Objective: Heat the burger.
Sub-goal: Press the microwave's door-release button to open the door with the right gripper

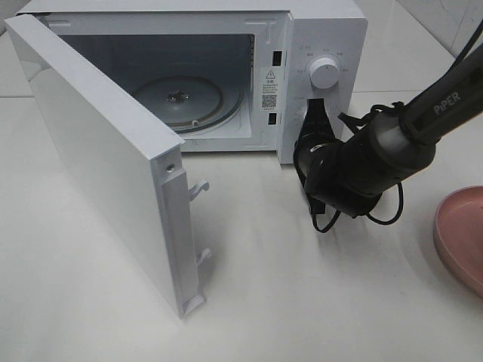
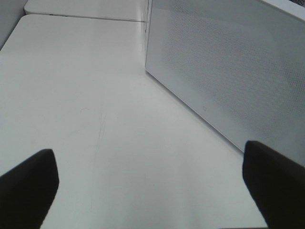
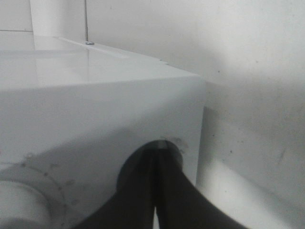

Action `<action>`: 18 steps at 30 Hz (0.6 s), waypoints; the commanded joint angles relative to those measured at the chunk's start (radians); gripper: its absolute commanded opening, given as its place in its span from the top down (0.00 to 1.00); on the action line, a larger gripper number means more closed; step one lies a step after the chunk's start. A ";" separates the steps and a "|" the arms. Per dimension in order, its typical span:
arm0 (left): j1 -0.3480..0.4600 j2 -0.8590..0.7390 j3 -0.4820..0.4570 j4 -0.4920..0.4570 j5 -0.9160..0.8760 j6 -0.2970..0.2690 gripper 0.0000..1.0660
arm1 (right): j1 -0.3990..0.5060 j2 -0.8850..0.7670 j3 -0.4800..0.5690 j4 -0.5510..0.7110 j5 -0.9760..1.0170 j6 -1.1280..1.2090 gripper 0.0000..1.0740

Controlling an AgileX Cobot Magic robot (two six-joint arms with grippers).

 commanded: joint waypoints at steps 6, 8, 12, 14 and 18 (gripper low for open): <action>-0.002 -0.015 0.001 -0.004 -0.001 -0.008 0.07 | -0.017 -0.048 0.004 -0.114 -0.096 0.026 1.00; -0.002 -0.015 0.001 -0.004 -0.001 -0.008 0.07 | -0.012 -0.048 0.008 -0.109 -0.089 0.030 1.00; -0.002 -0.015 0.001 -0.004 -0.001 -0.008 0.07 | 0.010 -0.059 0.049 -0.105 -0.077 0.032 1.00; -0.002 -0.015 0.001 -0.004 -0.001 -0.008 0.07 | 0.010 -0.061 0.057 -0.102 -0.071 0.031 1.00; -0.002 -0.015 0.001 -0.004 -0.001 -0.008 0.07 | 0.010 -0.087 0.091 -0.103 -0.066 0.025 1.00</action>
